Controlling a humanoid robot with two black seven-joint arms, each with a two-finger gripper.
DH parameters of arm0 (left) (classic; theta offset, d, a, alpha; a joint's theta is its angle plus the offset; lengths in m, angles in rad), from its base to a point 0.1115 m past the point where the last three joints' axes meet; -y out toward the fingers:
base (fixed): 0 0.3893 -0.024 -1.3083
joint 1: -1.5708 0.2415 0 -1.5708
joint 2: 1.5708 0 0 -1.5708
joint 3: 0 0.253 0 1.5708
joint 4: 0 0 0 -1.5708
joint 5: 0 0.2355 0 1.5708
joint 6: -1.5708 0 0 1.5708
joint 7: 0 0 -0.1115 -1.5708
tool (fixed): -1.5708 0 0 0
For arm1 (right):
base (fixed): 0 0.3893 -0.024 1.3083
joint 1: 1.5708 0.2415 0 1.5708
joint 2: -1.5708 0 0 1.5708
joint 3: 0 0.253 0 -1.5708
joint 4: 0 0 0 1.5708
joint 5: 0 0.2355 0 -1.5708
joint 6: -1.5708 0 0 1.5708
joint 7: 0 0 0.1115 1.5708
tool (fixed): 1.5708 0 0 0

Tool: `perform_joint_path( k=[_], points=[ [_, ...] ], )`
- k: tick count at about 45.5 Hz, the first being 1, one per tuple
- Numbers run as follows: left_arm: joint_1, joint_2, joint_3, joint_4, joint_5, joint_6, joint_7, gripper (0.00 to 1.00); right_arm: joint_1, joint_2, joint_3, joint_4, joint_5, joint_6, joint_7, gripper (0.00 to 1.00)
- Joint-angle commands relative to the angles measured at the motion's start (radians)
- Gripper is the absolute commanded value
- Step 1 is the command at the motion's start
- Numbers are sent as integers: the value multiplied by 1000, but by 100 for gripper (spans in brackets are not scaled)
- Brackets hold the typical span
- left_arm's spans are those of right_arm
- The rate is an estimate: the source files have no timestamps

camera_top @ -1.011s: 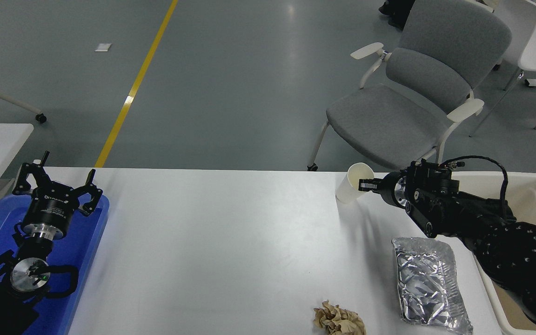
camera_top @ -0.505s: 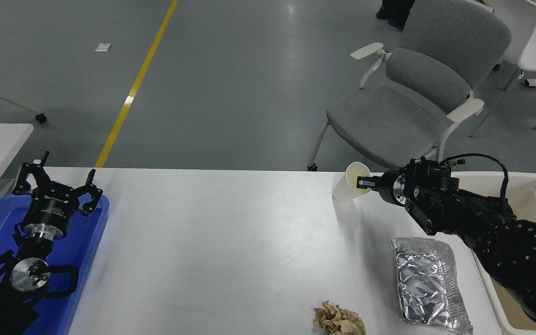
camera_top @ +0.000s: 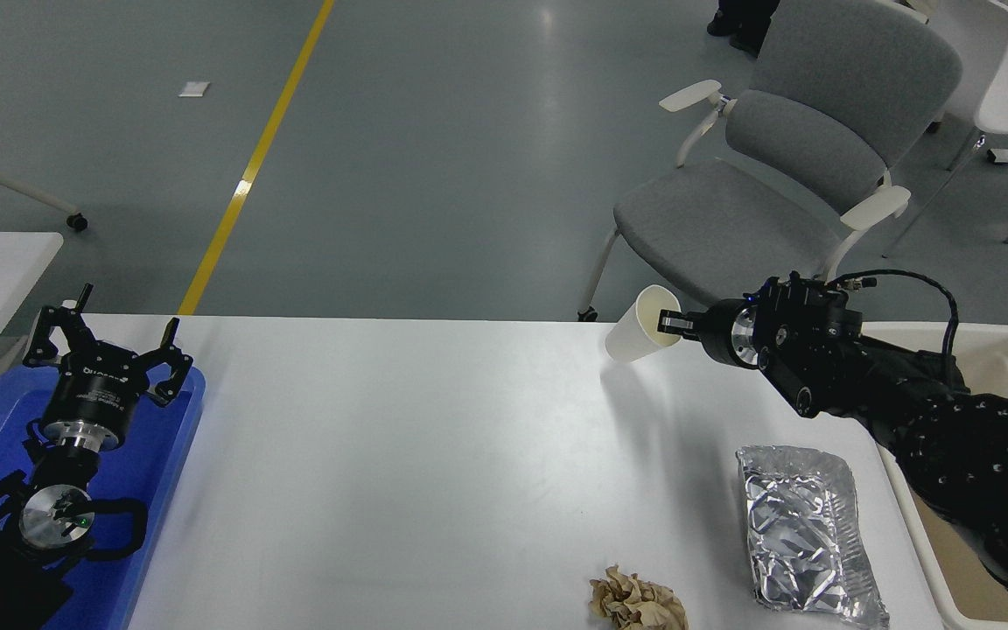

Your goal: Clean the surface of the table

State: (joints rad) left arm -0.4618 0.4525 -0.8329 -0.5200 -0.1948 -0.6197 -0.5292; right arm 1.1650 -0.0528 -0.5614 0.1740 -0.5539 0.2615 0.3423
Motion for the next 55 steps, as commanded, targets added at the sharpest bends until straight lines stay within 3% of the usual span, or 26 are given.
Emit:
perform_joint_path(
  k=[1, 15, 55],
  points=[
    [-1, 0, 0, 0, 0, 0, 0, 100, 87, -142, 49, 110, 46, 50, 9, 0],
    [0, 0, 0, 0, 0, 0, 0, 100, 110, -300, 178, 125, 45, 116, 9, 0],
    [0, 0, 0, 0, 0, 0, 0, 100, 25, -545, 472, 122, 45, 231, 1, 0]
  ],
)
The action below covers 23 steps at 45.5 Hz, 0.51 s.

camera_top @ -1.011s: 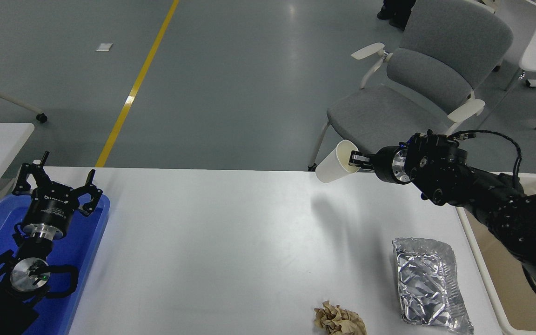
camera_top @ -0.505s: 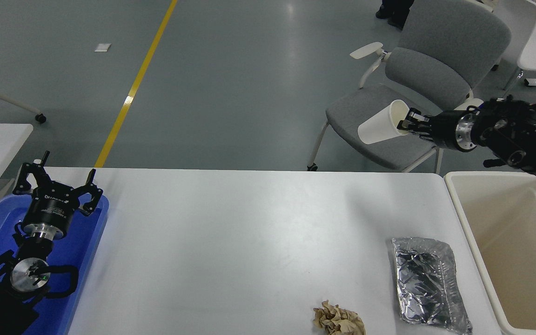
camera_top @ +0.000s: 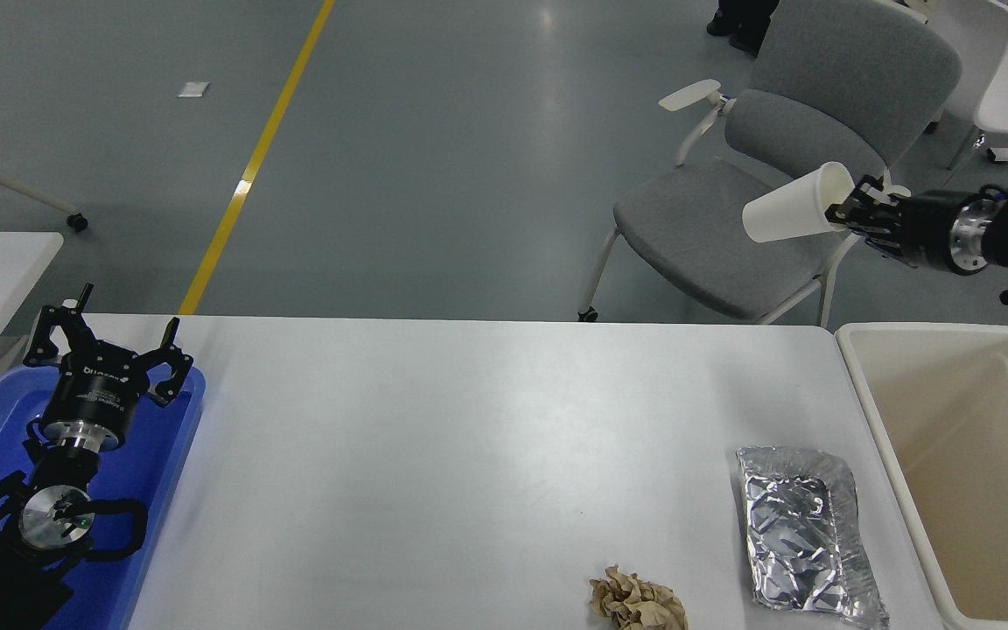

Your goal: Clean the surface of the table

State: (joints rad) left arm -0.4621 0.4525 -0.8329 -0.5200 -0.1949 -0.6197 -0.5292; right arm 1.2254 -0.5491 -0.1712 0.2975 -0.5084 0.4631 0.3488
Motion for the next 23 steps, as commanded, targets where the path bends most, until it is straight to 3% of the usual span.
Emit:
perform_joint_path(
  k=[1, 23],
  points=[
    [-1, 0, 0, 0, 0, 0, 0, 100, -40, -52, 84, -5, -1, 26, -5, 0],
    [0, 0, 0, 0, 0, 0, 0, 100, -242, -28, 84, -268, 1, -4, -11, 0]
  ],
)
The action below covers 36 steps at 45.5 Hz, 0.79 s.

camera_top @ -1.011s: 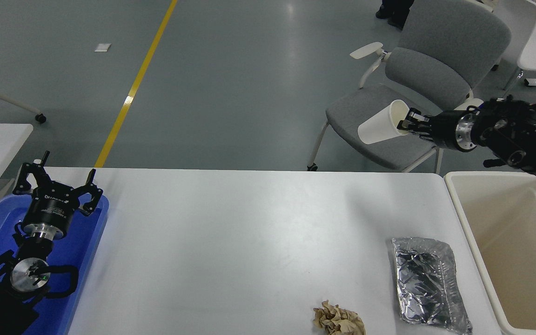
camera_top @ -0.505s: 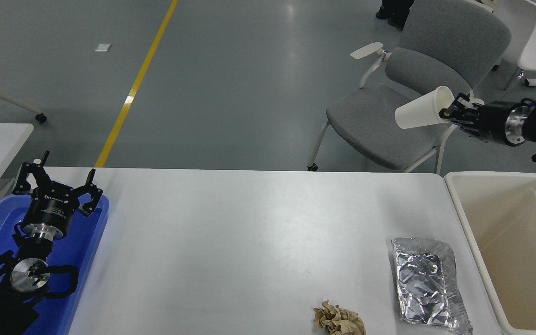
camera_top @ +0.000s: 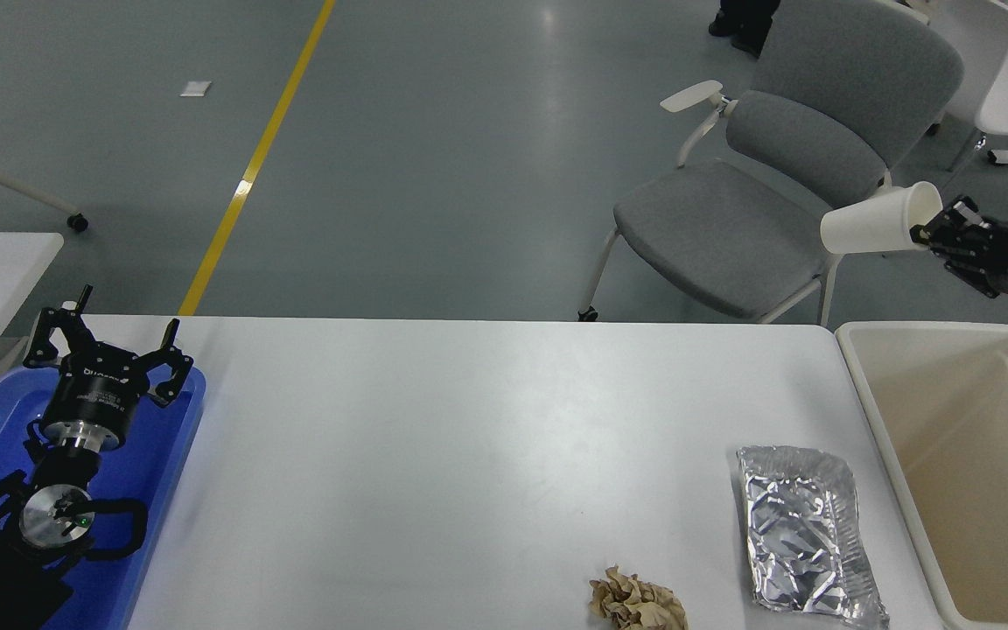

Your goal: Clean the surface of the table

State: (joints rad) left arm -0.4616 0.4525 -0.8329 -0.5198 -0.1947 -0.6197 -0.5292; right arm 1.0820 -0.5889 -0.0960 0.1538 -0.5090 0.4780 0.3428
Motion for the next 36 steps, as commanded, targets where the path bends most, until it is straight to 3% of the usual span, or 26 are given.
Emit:
perform_joint_path(
  k=[1, 21, 36],
  points=[
    [0, 0, 0, 0, 0, 0, 0, 100, -109, 12, 9, -132, 1, -28, -5, 0],
    [0, 0, 0, 0, 0, 0, 0, 100, -238, 11, -56, -186, -2, -188, -57, 0],
    [0, 0, 0, 0, 0, 0, 0, 100, -297, 44, -50, -188, 0, -275, -177, 0]
  ],
)
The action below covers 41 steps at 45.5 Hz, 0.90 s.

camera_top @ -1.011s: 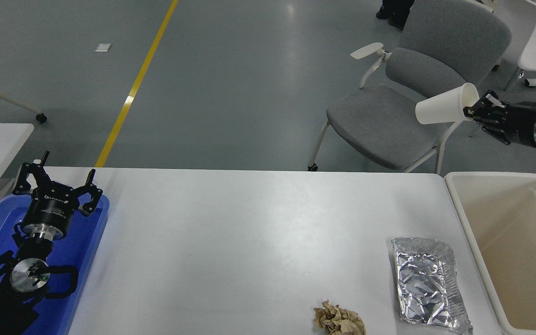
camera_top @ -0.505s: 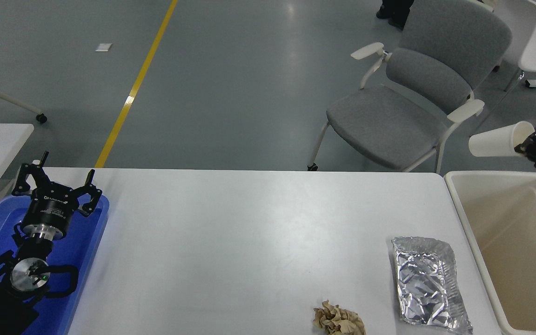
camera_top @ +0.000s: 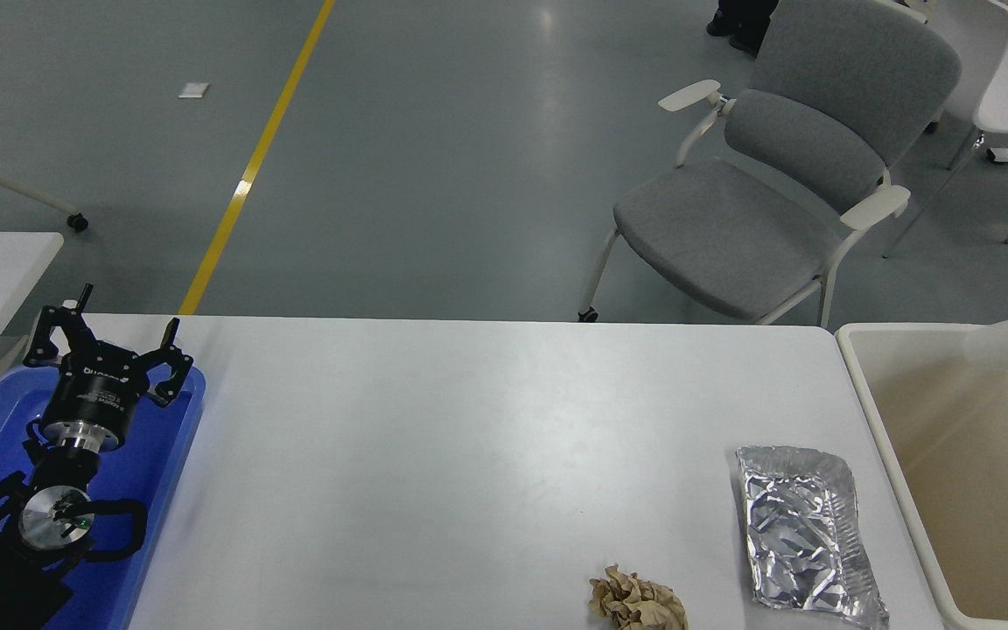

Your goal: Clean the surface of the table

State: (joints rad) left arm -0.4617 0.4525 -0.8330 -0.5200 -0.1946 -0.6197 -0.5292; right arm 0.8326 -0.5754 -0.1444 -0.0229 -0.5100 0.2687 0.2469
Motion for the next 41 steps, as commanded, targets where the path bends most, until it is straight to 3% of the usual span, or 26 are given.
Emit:
perform_joint_path(
  k=[1, 21, 41],
  points=[
    [0, 0, 0, 0, 0, 0, 0, 100, -52, 37, -1, -11, 2, -71, -90, 0],
    [0, 0, 0, 0, 0, 0, 0, 100, -127, 107, -3, -12, 38, -109, -144, 0],
    [0, 0, 0, 0, 0, 0, -2, 100, -155, 196, -9, -15, 62, -250, -242, 0]
  ],
)
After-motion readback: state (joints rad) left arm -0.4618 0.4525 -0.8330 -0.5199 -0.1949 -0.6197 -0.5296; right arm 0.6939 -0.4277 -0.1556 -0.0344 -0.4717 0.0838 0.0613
